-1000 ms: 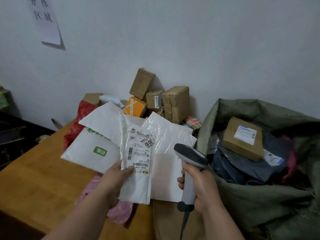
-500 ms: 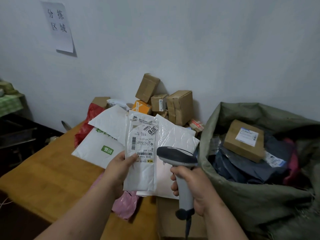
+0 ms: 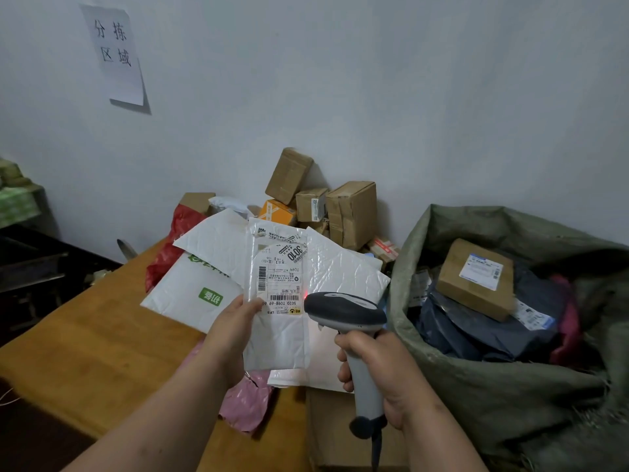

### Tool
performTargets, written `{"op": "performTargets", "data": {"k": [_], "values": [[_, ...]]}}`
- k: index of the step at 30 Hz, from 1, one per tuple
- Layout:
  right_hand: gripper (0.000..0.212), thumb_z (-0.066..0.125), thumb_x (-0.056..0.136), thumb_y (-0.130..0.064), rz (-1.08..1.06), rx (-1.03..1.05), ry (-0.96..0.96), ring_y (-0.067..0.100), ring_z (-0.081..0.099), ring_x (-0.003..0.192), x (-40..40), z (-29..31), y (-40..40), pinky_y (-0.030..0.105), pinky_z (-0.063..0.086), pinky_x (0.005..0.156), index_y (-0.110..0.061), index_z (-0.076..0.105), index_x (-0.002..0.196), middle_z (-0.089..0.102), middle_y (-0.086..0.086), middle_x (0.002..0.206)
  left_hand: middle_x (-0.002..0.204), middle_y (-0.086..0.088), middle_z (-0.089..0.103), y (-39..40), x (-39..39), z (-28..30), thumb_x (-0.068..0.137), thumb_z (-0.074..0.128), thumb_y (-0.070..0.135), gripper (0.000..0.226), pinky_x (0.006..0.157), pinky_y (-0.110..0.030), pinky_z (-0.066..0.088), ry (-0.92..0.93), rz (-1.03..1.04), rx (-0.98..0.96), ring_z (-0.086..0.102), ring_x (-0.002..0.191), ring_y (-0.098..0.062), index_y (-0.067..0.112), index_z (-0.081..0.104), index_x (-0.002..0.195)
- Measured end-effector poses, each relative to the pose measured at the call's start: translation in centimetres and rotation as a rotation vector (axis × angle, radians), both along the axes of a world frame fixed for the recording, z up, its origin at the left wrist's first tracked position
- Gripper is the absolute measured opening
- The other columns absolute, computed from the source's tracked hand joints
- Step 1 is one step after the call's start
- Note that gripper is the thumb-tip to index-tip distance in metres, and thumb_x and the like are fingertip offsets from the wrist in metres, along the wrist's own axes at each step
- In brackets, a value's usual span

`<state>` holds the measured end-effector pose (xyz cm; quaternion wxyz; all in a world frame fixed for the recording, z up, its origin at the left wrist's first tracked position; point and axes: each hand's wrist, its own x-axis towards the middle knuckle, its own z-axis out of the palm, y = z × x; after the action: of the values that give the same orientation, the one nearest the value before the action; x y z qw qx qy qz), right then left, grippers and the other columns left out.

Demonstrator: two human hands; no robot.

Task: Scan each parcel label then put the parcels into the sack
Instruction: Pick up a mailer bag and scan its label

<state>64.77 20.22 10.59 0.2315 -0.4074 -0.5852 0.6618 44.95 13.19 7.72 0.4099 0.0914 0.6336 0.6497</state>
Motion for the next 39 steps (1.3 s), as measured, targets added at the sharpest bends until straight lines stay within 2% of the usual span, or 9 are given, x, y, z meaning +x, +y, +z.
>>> {"op": "performTargets", "data": {"k": [9, 13, 18, 23, 27, 31, 33, 36, 39], "values": [[0.006, 0.067, 0.087, -0.012, -0.004, -0.037, 0.025, 0.017, 0.062, 0.057, 0.5, 0.0, 0.1, 0.028, 0.05, 0.052, -0.007, 0.067, 0.087, 0.062, 0.006, 0.069, 0.097, -0.004, 0.076, 0.1, 0.6, 0.2, 0.1, 0.055, 0.031, 0.017, 0.09, -0.057, 0.054, 0.014, -0.001, -0.001, 0.069, 0.098, -0.033, 0.028, 0.068, 0.111], [0.006, 0.067, 0.087, -0.012, -0.009, -0.049, 0.028, 0.016, 0.062, 0.055, 0.8, 0.0, 0.3, 0.028, 0.05, 0.052, -0.006, 0.067, 0.085, 0.061, 0.006, 0.067, 0.107, -0.007, 0.073, 0.1, 1.2, 0.2, 0.1, 0.055, 0.032, 0.019, 0.095, -0.059, 0.051, 0.018, -0.007, -0.003, 0.066, 0.103, -0.034, 0.026, 0.066, 0.114], [0.006, 0.069, 0.086, -0.013, -0.035, -0.066, 0.029, 0.018, 0.063, 0.057, 1.6, -0.2, 0.8, 0.029, 0.05, 0.052, -0.008, 0.068, 0.089, 0.064, 0.004, 0.067, 0.106, -0.006, 0.074, 0.6, 2.1, 0.1, 0.098, 0.058, 0.033, 0.017, 0.095, -0.059, 0.051, 0.01, -0.003, 0.002, 0.067, 0.103, -0.035, 0.027, 0.068, 0.11], [0.017, 0.071, 0.087, -0.019, -0.058, -0.097, 0.032, 0.02, 0.068, 0.062, 2.7, -0.9, 1.9, 0.029, 0.053, 0.057, -0.012, 0.069, 0.102, 0.073, 0.011, 0.069, 0.095, -0.005, 0.078, 2.0, 3.3, -0.1, 0.099, 0.056, 0.027, 0.016, 0.081, -0.049, 0.058, -0.003, -0.054, 0.009, 0.072, 0.094, -0.033, 0.024, 0.069, 0.108], [0.018, 0.07, 0.087, -0.012, -0.097, -0.215, 0.137, 0.022, 0.068, 0.059, 3.0, -1.0, 2.7, 0.031, 0.054, 0.055, -0.004, 0.07, 0.103, 0.071, 0.013, 0.068, 0.098, -0.009, 0.077, 4.0, 4.5, 0.3, 0.096, 0.06, 0.026, 0.016, 0.084, -0.052, 0.057, 0.007, -0.171, 0.0, 0.071, 0.095, -0.037, 0.023, 0.073, 0.105], [0.011, 0.072, 0.086, -0.012, -0.25, -0.215, 0.149, 0.02, 0.067, 0.056, 2.9, -0.7, 3.8, 0.03, 0.055, 0.053, -0.006, 0.072, 0.095, 0.07, 0.013, 0.066, 0.101, -0.009, 0.077, 7.0, 5.4, 1.6, 0.097, 0.06, 0.024, 0.016, 0.073, -0.044, 0.059, 0.024, -0.349, 0.029, 0.074, 0.089, -0.032, 0.022, 0.07, 0.109], [0.011, 0.073, 0.085, -0.013, -0.366, -0.198, 0.144, 0.019, 0.067, 0.057, 3.5, -0.6, 4.7, 0.03, 0.055, 0.054, -0.007, 0.073, 0.095, 0.071, 0.011, 0.067, 0.105, -0.006, 0.076, 9.0, 6.2, 2.3, 0.098, 0.059, 0.023, 0.02, 0.081, -0.049, 0.059, 0.071, -0.454, 0.041, 0.073, 0.094, -0.032, 0.026, 0.067, 0.117], [0.014, 0.074, 0.086, -0.015, -0.544, -0.143, 0.143, 0.016, 0.068, 0.056, 5.8, -0.6, 6.4, 0.029, 0.056, 0.054, -0.01, 0.072, 0.099, 0.073, 0.006, 0.068, 0.117, 0.001, 0.07, 12.0, 8.4, 2.8, 0.099, 0.059, 0.019, 0.036, 0.097, -0.055, 0.053, 0.198, -0.594, 0.05, 0.067, 0.106, -0.027, 0.037, 0.054, 0.129], [0.015, 0.075, 0.086, -0.017, -0.659, -0.117, 0.133, 0.013, 0.069, 0.056, 9.1, -0.9, 8.0, 0.028, 0.056, 0.052, -0.012, 0.07, 0.099, 0.074, 0.002, 0.065, 0.119, 0.007, 0.065, 14.4, 11.8, 2.8, 0.097, 0.059, 0.012, 0.059, 0.093, -0.045, 0.055, 0.296, -0.687, 0.041, 0.063, 0.108, -0.02, 0.044, 0.04, 0.142]]}}
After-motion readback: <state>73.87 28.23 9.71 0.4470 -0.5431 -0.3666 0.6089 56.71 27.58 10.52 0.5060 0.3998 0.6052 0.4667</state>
